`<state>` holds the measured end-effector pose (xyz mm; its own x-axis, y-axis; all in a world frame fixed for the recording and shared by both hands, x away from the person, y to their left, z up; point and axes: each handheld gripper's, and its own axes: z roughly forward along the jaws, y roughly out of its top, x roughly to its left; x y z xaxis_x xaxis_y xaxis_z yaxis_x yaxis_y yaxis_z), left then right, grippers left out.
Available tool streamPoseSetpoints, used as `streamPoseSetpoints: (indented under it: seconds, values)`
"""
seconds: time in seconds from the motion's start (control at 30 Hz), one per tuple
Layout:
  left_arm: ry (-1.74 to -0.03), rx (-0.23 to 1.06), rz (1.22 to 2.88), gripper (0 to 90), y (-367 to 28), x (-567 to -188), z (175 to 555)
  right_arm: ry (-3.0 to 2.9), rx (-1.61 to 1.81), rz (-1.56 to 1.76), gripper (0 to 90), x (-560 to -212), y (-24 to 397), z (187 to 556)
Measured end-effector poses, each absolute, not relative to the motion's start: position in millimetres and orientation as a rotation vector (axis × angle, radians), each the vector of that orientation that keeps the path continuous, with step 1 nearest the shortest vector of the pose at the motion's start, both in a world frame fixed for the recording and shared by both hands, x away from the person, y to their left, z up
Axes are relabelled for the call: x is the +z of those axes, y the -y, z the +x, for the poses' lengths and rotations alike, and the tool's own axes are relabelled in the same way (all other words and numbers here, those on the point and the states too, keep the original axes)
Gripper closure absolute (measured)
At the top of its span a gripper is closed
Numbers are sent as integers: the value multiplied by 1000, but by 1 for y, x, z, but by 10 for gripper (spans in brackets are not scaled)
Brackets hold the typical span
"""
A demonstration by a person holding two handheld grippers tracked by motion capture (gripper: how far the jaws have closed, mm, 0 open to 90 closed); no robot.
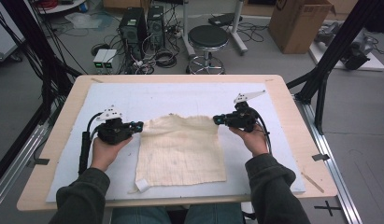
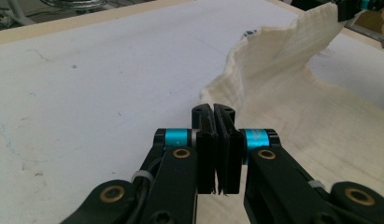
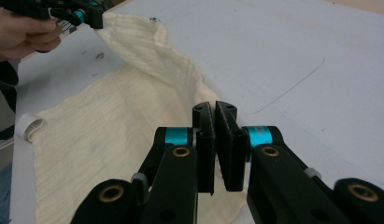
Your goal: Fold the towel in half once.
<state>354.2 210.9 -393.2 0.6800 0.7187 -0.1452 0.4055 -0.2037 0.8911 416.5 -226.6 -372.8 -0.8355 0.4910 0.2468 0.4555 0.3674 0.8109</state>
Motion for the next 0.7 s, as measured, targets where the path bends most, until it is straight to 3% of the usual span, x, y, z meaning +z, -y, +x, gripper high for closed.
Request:
streamPoseSetpoints:
  seconds: [0.7]
  values:
    - [-853,343,1865,871,-216,-403,330,-2587,1523,858,864,-385,238,390]
